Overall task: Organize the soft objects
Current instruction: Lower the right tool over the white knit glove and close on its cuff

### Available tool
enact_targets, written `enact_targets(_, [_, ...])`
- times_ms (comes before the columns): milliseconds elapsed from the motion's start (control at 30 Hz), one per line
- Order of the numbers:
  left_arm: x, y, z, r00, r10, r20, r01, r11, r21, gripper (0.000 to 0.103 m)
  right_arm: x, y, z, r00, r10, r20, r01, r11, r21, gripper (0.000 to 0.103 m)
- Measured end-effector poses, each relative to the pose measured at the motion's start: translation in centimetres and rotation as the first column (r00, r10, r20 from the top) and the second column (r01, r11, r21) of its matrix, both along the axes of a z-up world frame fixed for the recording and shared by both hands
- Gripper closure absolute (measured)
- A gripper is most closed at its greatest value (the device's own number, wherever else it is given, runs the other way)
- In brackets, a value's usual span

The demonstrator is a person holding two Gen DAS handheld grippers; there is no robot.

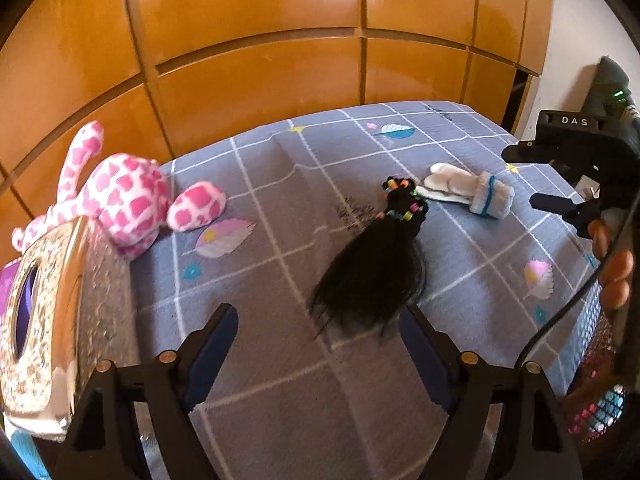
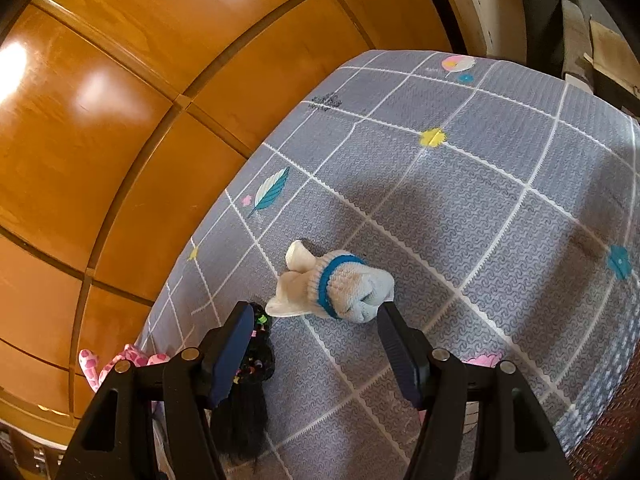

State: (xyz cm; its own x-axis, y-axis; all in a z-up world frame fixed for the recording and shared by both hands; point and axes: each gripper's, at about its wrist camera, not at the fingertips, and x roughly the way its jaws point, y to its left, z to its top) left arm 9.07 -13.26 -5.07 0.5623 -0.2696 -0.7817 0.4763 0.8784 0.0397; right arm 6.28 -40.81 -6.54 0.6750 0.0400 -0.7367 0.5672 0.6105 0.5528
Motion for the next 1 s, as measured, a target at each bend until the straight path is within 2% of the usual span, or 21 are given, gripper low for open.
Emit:
enact_targets(533, [-0.3,-3.6,1.0,0.995,-0.073,0.063,0.071,0.997,0.028,0.020,0.0,-0.4,-0.4,1.000,-0.001,0.020,0.000,0.997,0.071,0.038])
enact_targets(1000, [1.1,-4.9,0.1,0.996,-0.080,0.034,0.079,0.996,0.027,0.023,0.2,-0.5,-0.9,1.000,0.006,0.029,-0.010,0.993,0.115,0.038])
